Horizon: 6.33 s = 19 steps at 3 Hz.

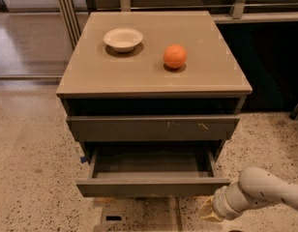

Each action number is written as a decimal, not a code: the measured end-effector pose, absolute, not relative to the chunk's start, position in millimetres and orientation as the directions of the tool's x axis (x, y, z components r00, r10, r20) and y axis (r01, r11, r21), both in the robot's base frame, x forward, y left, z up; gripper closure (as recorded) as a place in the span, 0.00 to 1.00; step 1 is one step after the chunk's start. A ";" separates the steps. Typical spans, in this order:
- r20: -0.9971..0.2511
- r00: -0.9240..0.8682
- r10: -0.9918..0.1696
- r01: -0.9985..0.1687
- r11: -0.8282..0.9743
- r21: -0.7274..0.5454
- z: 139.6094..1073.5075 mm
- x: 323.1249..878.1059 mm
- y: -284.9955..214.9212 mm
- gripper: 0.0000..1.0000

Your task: Close middle drawer

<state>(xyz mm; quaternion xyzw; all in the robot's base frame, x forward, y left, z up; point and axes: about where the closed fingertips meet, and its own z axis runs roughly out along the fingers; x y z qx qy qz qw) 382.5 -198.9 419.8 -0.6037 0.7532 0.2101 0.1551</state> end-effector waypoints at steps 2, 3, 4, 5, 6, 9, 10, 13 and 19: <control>-0.612 -0.041 -0.790 -0.956 0.209 -0.206 401.3 418.9 -200.0 1.00; -0.677 0.064 -0.733 -0.922 0.216 -0.321 405.8 447.4 -193.1 1.00; -0.678 0.065 -0.732 -0.918 0.222 -0.328 405.6 448.2 -192.9 1.00; -0.683 0.076 -0.726 -0.892 0.256 -0.372 404.4 453.6 -191.9 1.00; -0.693 0.094 -0.715 -0.866 0.285 -0.412 403.7 464.9 -189.9 1.00; -0.712 0.124 -0.691 -0.822 0.331 -0.464 394.8 514.7 -184.3 1.00; -0.709 0.127 -0.694 -0.817 0.331 -0.471 389.9 536.3 -183.3 1.00; -0.669 0.120 -0.734 -0.821 0.306 -0.482 379.5 600.4 -180.4 1.00; -0.781 0.036 -0.624 -0.983 0.121 -0.141 436.9 466.6 -151.0 0.84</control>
Offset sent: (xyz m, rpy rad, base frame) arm 0.0745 -0.0009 -0.0186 0.1994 -0.5853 -0.0302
